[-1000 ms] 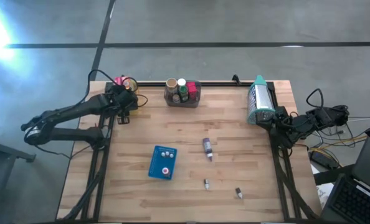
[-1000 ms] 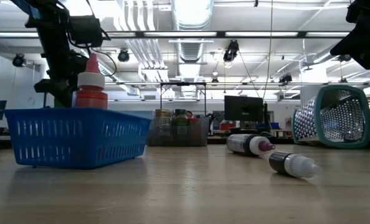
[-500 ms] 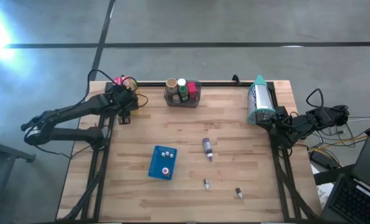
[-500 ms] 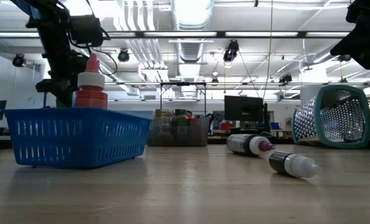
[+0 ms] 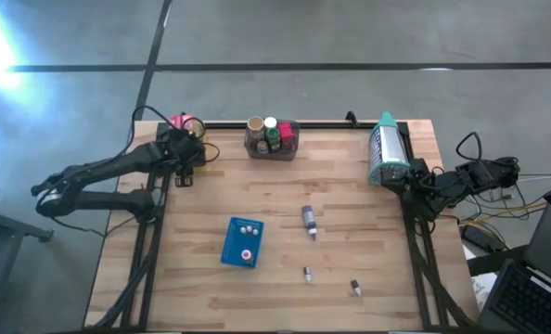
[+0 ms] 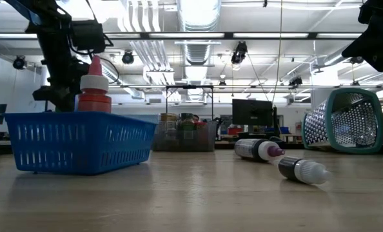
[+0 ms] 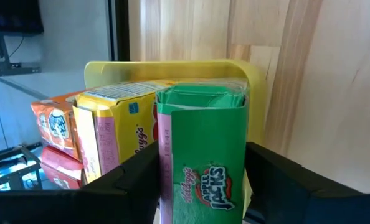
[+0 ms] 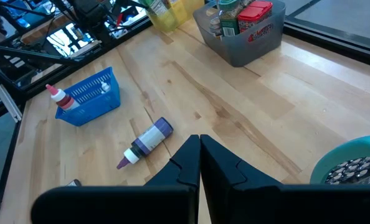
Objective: Pick & Place Kitchen Items
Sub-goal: Put the green cereal box into the yellow bin, then put the large purple food coloring bottle into the blue bin
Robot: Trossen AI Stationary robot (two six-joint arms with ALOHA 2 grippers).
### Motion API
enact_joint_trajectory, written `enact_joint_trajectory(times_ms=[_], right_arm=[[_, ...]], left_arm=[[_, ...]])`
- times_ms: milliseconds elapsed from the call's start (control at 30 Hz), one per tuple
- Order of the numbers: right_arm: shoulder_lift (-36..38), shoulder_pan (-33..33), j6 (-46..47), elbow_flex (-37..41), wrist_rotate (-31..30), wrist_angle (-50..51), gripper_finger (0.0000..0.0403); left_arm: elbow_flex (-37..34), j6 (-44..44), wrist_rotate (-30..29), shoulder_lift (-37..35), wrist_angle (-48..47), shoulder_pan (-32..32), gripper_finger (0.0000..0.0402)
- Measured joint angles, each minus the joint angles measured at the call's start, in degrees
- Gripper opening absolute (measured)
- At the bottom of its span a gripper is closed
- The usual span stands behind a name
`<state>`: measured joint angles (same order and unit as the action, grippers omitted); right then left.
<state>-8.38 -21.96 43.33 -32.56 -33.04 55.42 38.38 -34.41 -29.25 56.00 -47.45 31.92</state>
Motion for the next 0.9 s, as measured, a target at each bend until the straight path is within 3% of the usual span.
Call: enact_joint_trajectory(times_ms=[367,900], right_arm=[[0.00,-0.02,0.03,-0.01,0.00,0.00,0.0008],[0.00,-0.01,0.03,-0.02,0.00,0.00,0.0008]], left_arm=[[0.18,0.89,-1.38,0.00,-0.23,0.00,0.0296],[4.92,2.75,-4.83,-0.04,-3.19,-0.03,0.0303]])
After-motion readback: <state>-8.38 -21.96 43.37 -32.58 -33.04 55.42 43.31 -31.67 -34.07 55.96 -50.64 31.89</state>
